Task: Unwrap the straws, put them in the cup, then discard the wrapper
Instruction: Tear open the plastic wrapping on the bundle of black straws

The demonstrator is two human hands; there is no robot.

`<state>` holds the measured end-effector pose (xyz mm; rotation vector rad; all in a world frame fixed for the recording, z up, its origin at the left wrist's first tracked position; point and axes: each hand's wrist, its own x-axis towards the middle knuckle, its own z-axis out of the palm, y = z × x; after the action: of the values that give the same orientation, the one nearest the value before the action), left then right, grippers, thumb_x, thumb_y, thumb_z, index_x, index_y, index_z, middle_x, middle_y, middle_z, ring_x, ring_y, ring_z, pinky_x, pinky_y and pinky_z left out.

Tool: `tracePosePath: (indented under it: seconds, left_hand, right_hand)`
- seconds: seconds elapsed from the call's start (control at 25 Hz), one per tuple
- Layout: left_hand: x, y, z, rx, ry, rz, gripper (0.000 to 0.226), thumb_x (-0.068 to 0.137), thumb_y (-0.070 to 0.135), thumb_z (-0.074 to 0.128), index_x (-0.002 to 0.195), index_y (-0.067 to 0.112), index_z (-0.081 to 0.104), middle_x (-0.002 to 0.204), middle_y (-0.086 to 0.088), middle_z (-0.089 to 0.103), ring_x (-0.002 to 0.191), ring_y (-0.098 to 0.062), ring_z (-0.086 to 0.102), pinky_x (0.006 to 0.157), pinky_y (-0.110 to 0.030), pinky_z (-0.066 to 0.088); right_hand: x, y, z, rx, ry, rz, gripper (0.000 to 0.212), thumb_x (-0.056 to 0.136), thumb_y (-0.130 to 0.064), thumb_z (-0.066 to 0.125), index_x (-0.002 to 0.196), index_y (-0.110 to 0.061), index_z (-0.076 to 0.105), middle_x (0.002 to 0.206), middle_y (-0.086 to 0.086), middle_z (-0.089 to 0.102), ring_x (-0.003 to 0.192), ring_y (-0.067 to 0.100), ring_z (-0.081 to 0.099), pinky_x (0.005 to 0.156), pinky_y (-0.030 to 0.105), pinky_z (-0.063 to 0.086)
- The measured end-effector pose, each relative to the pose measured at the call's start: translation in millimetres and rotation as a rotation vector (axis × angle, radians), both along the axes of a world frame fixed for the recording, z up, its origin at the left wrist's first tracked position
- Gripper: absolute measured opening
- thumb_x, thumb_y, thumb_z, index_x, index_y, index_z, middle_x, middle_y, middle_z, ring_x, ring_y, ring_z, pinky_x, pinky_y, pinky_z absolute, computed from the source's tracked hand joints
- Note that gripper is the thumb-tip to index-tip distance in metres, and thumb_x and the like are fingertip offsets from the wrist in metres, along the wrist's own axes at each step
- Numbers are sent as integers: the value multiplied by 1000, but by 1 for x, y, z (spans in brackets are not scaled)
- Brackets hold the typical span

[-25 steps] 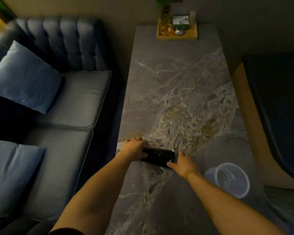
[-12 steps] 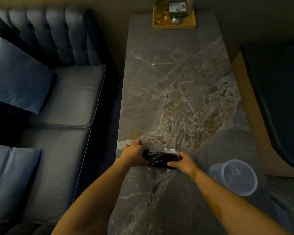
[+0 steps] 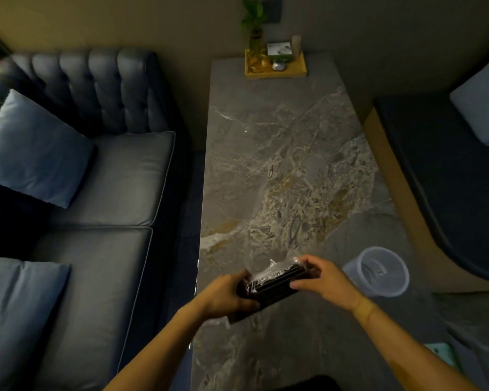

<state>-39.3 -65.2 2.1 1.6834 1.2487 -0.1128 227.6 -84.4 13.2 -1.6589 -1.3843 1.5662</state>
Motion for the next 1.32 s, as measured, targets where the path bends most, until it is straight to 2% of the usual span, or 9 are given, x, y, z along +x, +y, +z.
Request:
tracePosePath:
  seconds: [0.2,0.36,0.52,0.64,0.76,0.88,1.0,1.16,1.32]
  left_hand:
    - [15,-39,26,-10,-279,69,85,75,39,78,140,52,25,122,12,52,102,-12,65,86,-24,55]
    - [28,-63,37,189,-295,6,61,84,34,68,135,45,37,123,3,66,102,-13,67,89,-39,56]
    - [45,-81,43,392,-255,156,48,85,42,62,128,45,40,119,10,70,99,-11,69,80,-38,58]
    - [70,-92,42,660,-84,255,46,87,47,58,129,46,38,115,12,68,91,-13,69,70,-36,58]
    - [104,-109,41,822,-51,168,47,83,39,59,127,42,43,115,10,63,92,-17,67,70,-34,56]
    - [129,-130,42,893,33,89,61,75,49,62,133,41,45,114,8,59,95,-15,63,77,-31,49]
    - [139,-141,48,857,-7,71,69,78,61,57,142,45,35,116,9,55,103,-11,56,85,-31,46]
    - [117,-136,66,881,-240,38,45,90,39,58,134,37,48,114,9,52,99,-9,55,78,-31,52]
    - [98,-112,90,952,-210,18,51,87,33,63,135,41,47,133,6,43,110,-13,53,83,-27,54]
  right_hand:
    - [1,-33,37,82,-117,121,38,70,-23,85,102,-20,66,101,1,72,96,12,67,86,29,52]
    - [-4,-58,51,112,-119,99,37,70,-21,84,103,-20,67,98,0,73,95,12,67,86,32,54]
    - [-9,-73,56,195,-152,-208,57,72,-19,83,122,-24,57,119,-3,58,105,14,60,89,32,50]
    - [-24,-94,55,17,151,-504,71,70,-33,82,130,-31,45,127,1,55,106,19,62,86,41,55]
    - [-30,-108,54,-137,529,-538,70,63,-49,78,126,-39,50,117,1,70,104,23,69,77,42,60]
    - [-10,-107,55,-89,535,-587,50,67,-48,74,112,-29,63,101,3,77,92,22,73,64,33,58]
    - [19,-105,51,-79,429,-510,37,80,-38,71,113,-23,66,104,4,76,94,20,73,73,39,59]
    - [48,-101,53,-83,399,-304,51,72,-44,76,115,-18,68,108,4,76,102,22,71,90,43,54]
    - [59,-97,62,-99,400,-129,48,77,-39,75,120,-21,65,116,5,73,109,22,68,100,44,49]
